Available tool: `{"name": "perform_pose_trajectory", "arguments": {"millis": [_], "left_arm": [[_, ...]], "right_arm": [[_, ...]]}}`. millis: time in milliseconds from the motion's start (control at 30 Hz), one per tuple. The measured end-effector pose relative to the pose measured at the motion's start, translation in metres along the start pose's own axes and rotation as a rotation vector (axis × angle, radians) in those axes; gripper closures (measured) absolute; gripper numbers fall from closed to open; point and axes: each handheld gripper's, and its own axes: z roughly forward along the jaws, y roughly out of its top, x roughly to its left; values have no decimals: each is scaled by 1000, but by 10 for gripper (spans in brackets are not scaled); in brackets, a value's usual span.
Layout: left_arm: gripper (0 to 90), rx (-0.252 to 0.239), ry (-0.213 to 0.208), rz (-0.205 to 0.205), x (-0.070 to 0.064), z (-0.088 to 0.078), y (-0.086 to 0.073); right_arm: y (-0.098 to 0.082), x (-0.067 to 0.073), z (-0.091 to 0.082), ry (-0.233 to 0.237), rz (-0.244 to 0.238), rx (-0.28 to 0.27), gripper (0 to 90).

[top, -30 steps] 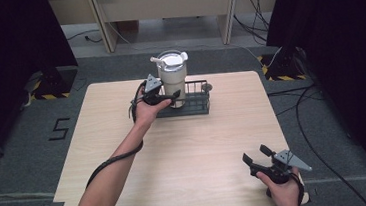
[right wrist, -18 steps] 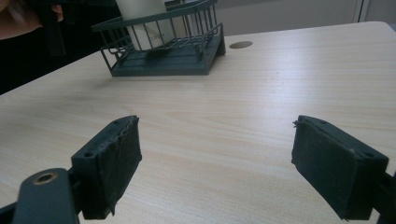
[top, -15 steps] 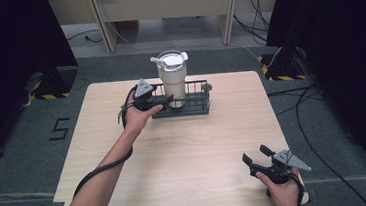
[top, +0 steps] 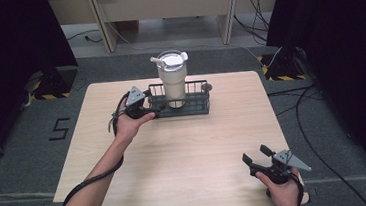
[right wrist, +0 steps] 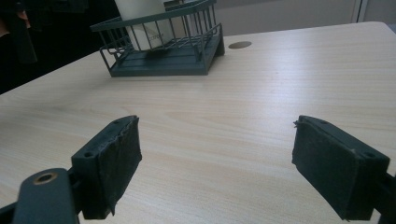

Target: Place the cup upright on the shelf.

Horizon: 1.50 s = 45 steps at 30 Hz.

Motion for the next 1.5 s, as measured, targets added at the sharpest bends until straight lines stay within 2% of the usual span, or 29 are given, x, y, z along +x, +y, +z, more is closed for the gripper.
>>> {"name": "perform_pose_trajectory", "arguments": {"millis": [400, 667, 1000, 1500], "left_arm": [[142, -11, -11, 14, -8, -21, -5], [143, -24, -15, 15, -15, -42, -12], [143, -31, -6, -2, -22, -73, -34], [143, -25, 21, -26, -23, -101, -61]], "right_arm": [[0, 0, 0, 0, 1, 1, 159], [0, 0, 0, -2, 0, 2, 158], [0, 0, 0, -5, -4, 1, 158], [0, 0, 0, -5, -7, 0, 158]]}}
